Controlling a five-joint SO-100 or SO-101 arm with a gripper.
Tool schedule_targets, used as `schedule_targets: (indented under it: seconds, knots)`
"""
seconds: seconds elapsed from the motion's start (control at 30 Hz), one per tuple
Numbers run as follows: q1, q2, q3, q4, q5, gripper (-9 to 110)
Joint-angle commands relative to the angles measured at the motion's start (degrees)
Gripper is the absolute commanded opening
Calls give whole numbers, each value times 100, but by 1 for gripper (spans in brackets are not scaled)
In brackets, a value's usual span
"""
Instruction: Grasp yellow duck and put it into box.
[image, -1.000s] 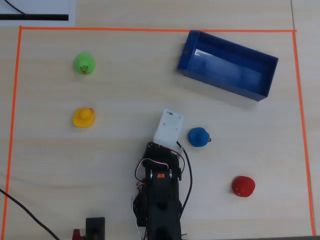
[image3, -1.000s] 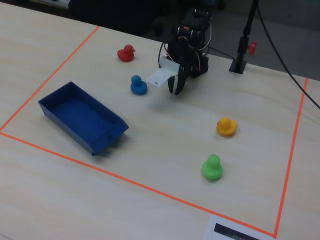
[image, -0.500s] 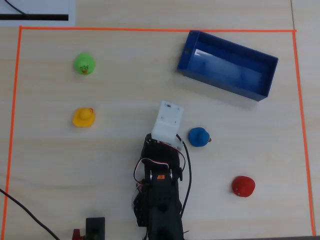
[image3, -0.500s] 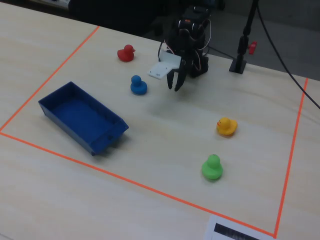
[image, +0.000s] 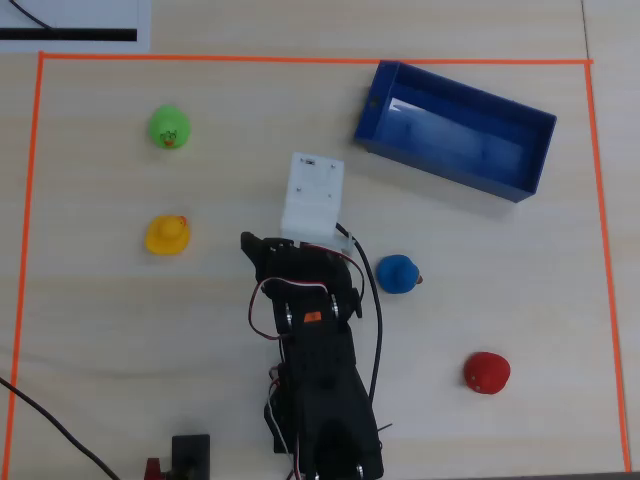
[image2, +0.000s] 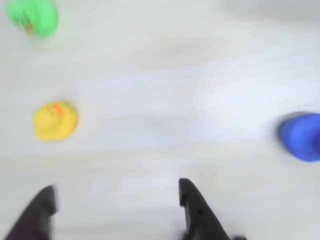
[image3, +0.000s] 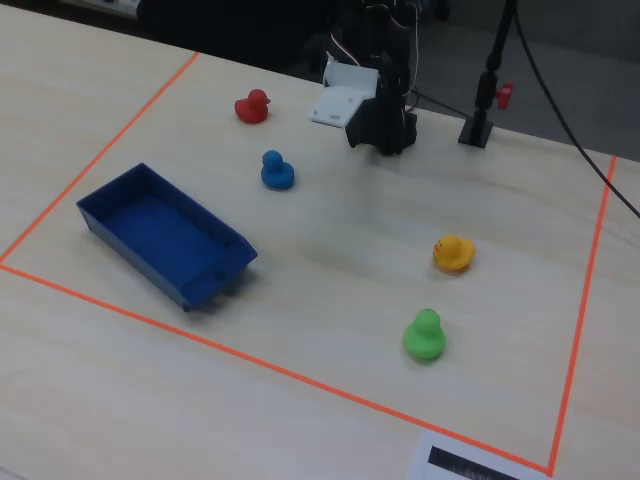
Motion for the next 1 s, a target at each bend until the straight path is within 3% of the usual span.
schedule_targets:
  seconds: [0.0,0.53,0.97]
  knots:
    - [-589,-457,-492,53,-18,39]
    - [-2285,-3472,-2997,255,237,46]
    - [-2083,-4184,-2839,-413,272,46]
